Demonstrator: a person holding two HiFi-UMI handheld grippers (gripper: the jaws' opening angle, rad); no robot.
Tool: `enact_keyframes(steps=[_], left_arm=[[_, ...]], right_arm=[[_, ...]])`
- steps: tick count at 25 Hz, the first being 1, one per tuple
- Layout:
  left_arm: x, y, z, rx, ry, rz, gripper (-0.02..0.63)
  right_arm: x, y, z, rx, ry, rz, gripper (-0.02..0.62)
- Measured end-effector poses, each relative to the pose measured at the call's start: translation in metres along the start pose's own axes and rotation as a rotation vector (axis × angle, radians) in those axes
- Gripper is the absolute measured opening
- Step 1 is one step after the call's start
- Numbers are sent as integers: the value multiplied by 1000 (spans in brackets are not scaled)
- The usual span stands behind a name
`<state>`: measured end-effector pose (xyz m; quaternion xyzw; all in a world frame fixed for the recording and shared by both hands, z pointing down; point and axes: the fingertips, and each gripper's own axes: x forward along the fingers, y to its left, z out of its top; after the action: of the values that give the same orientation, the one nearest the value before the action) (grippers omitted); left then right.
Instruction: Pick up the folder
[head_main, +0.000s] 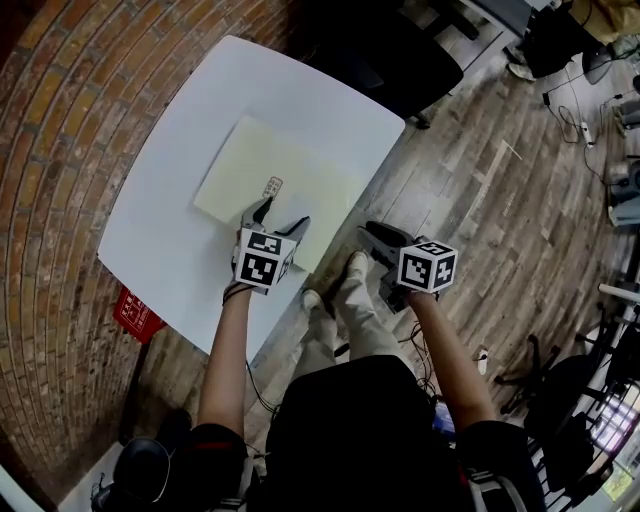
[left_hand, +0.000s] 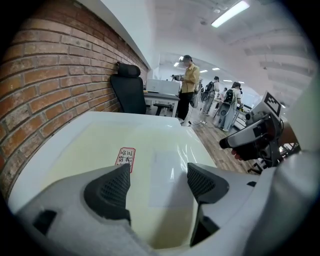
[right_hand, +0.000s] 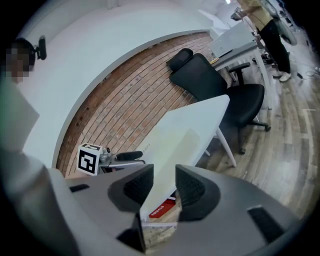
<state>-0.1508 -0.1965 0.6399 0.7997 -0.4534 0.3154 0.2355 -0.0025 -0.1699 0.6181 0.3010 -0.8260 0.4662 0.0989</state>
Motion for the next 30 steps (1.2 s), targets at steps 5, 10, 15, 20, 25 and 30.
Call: enact_keyframes(steps=[5, 10, 15, 20, 25, 30], left_arm=[[5, -12, 2, 29, 4, -19, 342], [10, -26, 5, 55, 11, -44, 342], [13, -38, 4, 76, 28, -62, 342], [13, -51, 8, 84, 18, -93, 342], [14, -59, 7, 99, 19, -102, 342], [18, -69, 2, 108, 16, -116, 342]], right_arm=[[-5, -7, -8, 74, -10, 28, 147], [-9, -16, -15, 138, -13, 51, 193], [-10, -24, -20, 206, -44, 87, 236], [-10, -30, -25, 301, -73, 123, 250], [-11, -38, -29, 380, -108, 148, 262], [-8, -42, -32, 469, -140, 209, 272]])
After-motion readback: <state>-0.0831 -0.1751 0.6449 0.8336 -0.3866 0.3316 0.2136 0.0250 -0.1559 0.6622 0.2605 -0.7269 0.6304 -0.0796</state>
